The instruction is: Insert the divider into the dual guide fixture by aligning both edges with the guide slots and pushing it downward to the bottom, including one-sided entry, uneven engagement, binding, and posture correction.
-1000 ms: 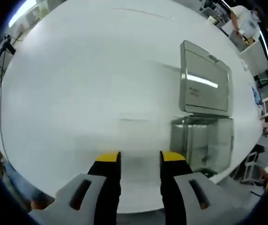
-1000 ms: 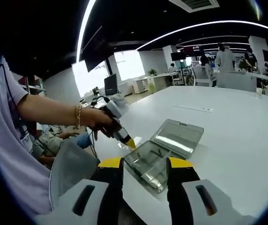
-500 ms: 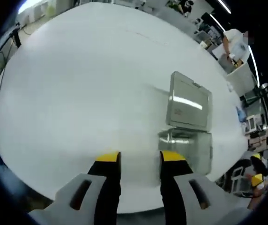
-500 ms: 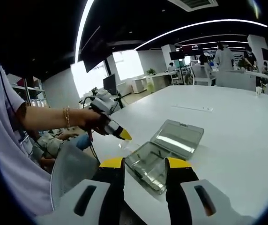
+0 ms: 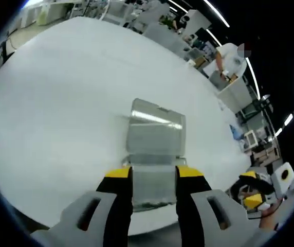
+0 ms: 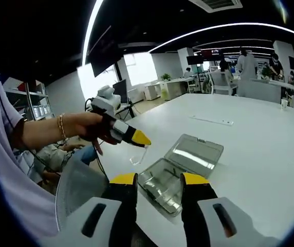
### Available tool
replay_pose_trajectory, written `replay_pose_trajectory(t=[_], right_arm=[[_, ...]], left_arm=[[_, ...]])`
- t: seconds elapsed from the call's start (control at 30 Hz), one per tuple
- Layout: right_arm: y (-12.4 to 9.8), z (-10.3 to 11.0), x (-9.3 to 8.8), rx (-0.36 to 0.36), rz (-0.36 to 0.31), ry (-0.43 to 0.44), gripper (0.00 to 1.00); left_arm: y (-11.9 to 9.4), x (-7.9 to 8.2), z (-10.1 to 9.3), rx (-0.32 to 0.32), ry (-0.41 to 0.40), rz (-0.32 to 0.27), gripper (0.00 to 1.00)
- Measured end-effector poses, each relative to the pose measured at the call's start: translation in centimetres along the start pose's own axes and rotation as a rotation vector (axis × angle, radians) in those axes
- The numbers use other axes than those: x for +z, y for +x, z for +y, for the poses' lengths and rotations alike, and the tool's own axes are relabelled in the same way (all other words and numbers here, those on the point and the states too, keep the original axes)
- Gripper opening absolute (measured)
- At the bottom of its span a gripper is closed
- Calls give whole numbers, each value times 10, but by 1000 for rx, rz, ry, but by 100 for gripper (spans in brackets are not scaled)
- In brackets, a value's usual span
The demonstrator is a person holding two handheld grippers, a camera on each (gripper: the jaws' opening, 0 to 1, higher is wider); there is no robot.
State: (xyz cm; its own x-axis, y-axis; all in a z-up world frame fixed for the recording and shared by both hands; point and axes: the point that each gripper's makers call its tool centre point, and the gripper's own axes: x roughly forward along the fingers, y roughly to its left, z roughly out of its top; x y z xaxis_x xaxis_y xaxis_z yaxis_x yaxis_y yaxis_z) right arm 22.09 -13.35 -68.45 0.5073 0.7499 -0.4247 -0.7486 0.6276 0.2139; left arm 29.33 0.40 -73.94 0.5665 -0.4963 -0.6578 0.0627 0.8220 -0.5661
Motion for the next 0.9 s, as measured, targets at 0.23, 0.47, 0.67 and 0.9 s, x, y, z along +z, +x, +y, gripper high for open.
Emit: replay_pose_trajectory(t=[0.23, 0.47, 0.67, 0.9], right_arm=[[-4, -2, 2, -26, 6, 2, 28], [-5, -6, 4, -56, 16, 3, 25], [-2, -5, 5, -67, 26, -11, 24], [-1, -7, 6, -78, 28, -11, 24]], left_arm=[[12, -6, -37, -100, -53, -7, 30], [19, -20, -82, -210, -93, 5, 30], [21, -28, -105, -267, -97, 29, 30], [20, -35, -124, -310, -81, 52, 30]])
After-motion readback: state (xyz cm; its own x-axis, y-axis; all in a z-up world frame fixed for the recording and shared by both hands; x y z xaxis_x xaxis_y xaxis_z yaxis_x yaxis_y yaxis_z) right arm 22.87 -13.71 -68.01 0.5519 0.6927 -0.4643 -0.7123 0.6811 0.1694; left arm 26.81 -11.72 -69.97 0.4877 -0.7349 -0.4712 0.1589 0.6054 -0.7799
